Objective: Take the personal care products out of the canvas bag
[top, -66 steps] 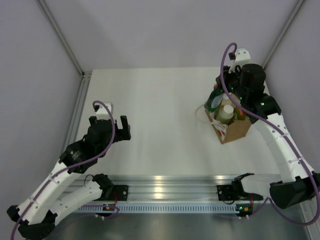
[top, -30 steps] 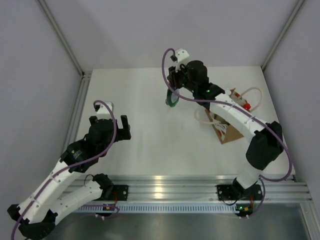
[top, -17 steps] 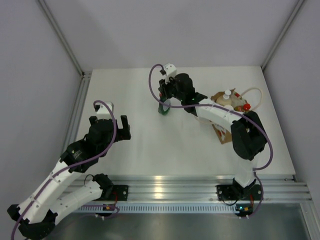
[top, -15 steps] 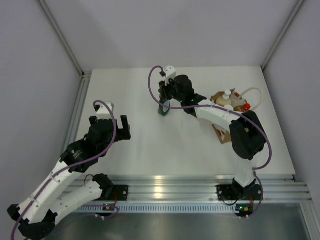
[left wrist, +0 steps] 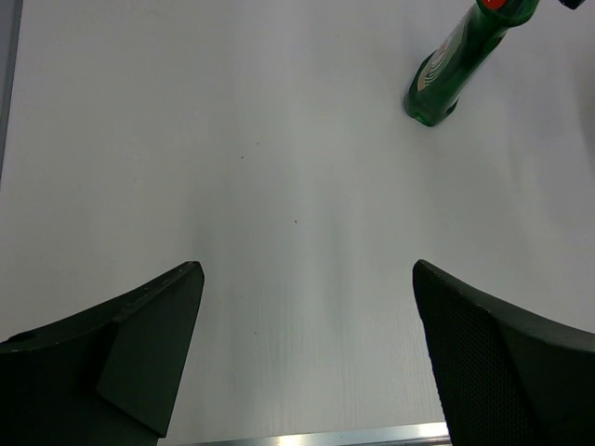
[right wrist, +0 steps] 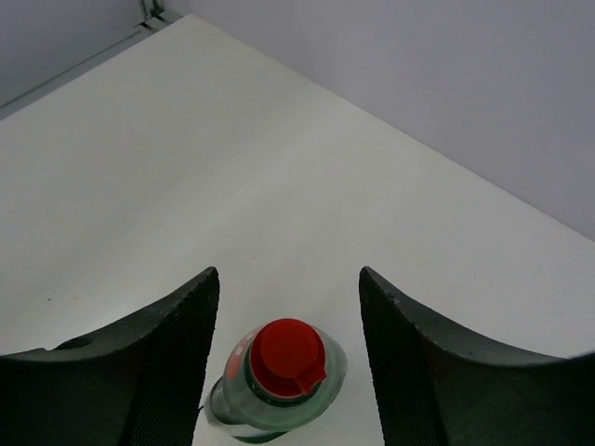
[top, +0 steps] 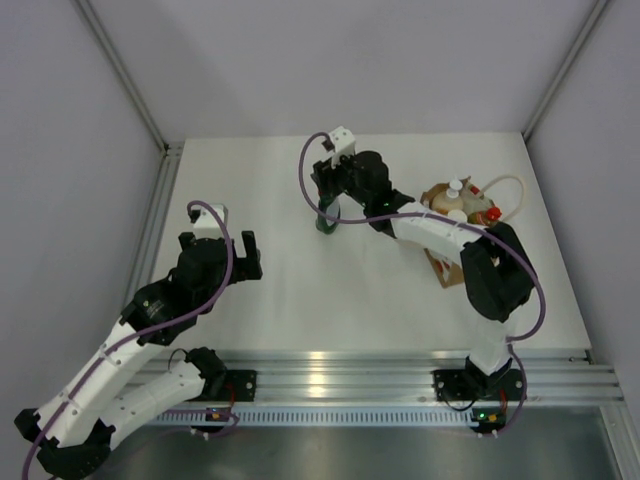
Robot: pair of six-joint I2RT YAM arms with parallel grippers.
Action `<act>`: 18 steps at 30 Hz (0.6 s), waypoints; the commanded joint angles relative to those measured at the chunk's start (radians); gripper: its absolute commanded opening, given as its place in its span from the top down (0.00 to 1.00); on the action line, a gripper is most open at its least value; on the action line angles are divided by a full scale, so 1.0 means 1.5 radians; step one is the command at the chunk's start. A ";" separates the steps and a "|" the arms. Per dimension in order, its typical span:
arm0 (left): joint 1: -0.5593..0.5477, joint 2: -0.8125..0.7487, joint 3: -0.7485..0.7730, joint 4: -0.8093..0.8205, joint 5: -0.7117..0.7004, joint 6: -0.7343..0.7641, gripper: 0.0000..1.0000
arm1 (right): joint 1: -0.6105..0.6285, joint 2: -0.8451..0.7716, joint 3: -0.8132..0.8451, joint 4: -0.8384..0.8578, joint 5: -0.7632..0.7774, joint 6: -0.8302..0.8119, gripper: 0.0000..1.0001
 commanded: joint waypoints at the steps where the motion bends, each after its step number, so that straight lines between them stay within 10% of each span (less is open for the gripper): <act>1: 0.000 0.003 -0.001 0.013 0.005 -0.002 0.02 | 0.014 -0.069 0.013 0.043 -0.005 -0.016 0.40; 18: 0.000 0.099 0.042 0.010 0.082 -0.028 0.02 | -0.145 -0.441 -0.109 -0.450 0.330 0.209 0.34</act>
